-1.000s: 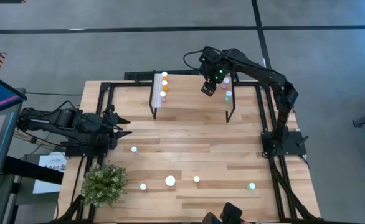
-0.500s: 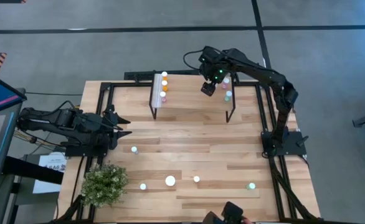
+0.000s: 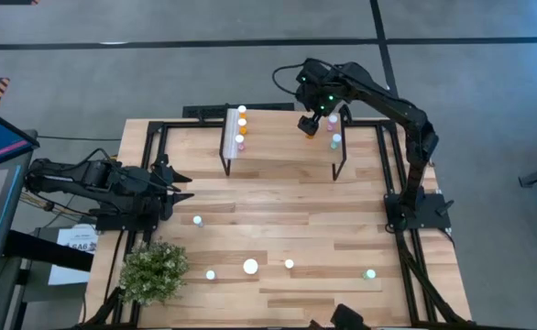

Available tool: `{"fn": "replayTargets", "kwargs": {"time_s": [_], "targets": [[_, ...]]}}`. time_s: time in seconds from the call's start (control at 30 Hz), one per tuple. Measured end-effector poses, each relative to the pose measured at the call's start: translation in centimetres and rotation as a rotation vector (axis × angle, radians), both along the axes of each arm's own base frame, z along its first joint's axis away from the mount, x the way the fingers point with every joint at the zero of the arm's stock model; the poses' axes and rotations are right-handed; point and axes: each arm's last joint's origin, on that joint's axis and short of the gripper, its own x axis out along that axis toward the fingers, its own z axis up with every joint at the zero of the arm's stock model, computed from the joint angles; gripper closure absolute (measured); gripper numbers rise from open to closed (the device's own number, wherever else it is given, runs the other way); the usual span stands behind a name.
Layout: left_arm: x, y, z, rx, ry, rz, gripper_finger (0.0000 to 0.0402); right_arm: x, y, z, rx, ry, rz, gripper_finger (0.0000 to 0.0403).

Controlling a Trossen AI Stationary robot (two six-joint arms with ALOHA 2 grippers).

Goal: Pick and place medicine bottles onto shelf by color
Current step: Put the left small blue pill bottle on the shelf

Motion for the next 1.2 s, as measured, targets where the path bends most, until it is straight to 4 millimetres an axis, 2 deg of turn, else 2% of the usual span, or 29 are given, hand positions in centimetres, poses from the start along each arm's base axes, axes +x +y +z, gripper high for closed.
{"fn": "replayTargets", "kwargs": {"time_s": [0.13, 0.23, 0.4, 0.53, 0.63, 0.8, 1.03, 1.2], "targets": [[0.0, 0.0, 0.0, 0.000, 0.000, 0.000, 0.0196, 0.1, 1.9, 0.8, 0.023, -0.001, -0.018, 0.0007], [0.0, 0.0, 0.0, 0.000, 0.000, 0.000, 0.0196, -0.1, 4.1, 2.3, -0.028, -0.045, -0.029, 0.0011], [0.0, 0.0, 0.0, 0.000, 0.000, 0.000, 0.0196, -1.1, 9.6, 5.1, -0.194, -0.157, -0.032, 0.0021], [0.0, 0.0, 0.0, 0.000, 0.000, 0.000, 0.0196, -2.7, 14.4, 5.5, -0.315, -0.210, -0.034, 0.0024], [0.0, 0.0, 0.0, 0.000, 0.000, 0.000, 0.0196, -4.1, 17.6, 4.4, -0.356, -0.239, -0.037, 0.0026], [0.0, 0.0, 0.0, 0.000, 0.000, 0.000, 0.0196, -6.2, 21.8, 0.8, -0.337, -0.275, -0.047, 0.0026], [0.0, 0.0, 0.0, 0.000, 0.000, 0.000, 0.0196, -8.3, 25.9, -4.6, -0.342, -0.284, -0.039, 0.0026], [0.0, 0.0, 0.0, 0.000, 0.000, 0.000, 0.0196, -9.2, 28.1, -6.8, -0.401, -0.313, -0.020, 0.0026]]}}
